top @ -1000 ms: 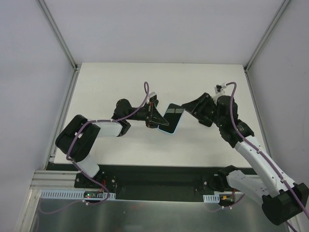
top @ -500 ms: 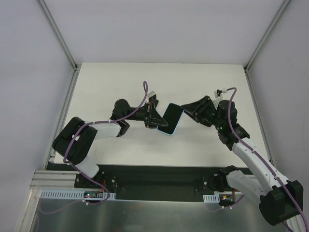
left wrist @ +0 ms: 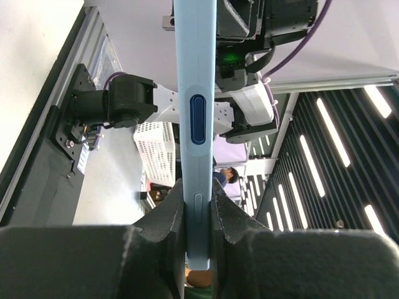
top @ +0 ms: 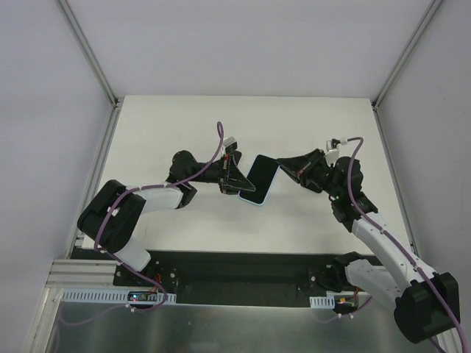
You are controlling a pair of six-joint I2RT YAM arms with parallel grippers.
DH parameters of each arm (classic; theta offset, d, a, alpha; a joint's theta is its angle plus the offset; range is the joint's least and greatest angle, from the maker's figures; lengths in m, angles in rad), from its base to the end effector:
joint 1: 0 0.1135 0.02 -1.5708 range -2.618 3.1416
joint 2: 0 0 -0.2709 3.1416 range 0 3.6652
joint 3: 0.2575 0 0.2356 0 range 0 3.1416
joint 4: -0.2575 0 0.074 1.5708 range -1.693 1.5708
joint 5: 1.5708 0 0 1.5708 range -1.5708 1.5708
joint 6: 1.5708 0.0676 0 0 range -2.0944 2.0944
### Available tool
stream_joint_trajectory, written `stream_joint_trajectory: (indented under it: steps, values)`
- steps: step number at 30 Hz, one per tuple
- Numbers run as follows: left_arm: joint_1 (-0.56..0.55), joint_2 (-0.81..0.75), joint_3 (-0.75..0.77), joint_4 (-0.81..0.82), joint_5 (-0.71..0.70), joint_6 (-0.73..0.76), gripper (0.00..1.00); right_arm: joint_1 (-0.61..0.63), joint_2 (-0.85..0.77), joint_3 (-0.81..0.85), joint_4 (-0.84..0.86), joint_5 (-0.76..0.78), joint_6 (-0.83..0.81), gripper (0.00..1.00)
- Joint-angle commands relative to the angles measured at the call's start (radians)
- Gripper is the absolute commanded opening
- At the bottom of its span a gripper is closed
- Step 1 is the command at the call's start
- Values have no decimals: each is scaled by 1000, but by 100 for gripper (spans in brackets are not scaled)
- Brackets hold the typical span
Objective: Take the phone out of the phone case
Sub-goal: Remove the phone case from the phone.
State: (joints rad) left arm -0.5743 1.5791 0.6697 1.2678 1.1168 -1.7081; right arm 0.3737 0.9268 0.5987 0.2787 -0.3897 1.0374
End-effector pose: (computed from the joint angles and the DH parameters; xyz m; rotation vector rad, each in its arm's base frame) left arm 0.2244 -0.2176 0.2778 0.3354 1.9951 -2.3619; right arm 0.2036 0.1074 0.3068 0.2635 1.7898 1.3645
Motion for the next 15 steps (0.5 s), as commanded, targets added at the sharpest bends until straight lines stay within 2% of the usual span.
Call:
stream_joint_trajectory:
  steps: [1,2,6,15]
  values:
    - [-7,-42,4,415,12,74,0,5,10,-36,374,-86,246,1]
    - [-7,-44,5,415,15,87,0,5,24,-65,487,-78,342,1]
    - [-4,-54,5,415,37,180,0,11,115,-105,721,-51,515,1]
    - [-1,-131,30,413,46,284,0,47,262,-105,1016,25,641,2]
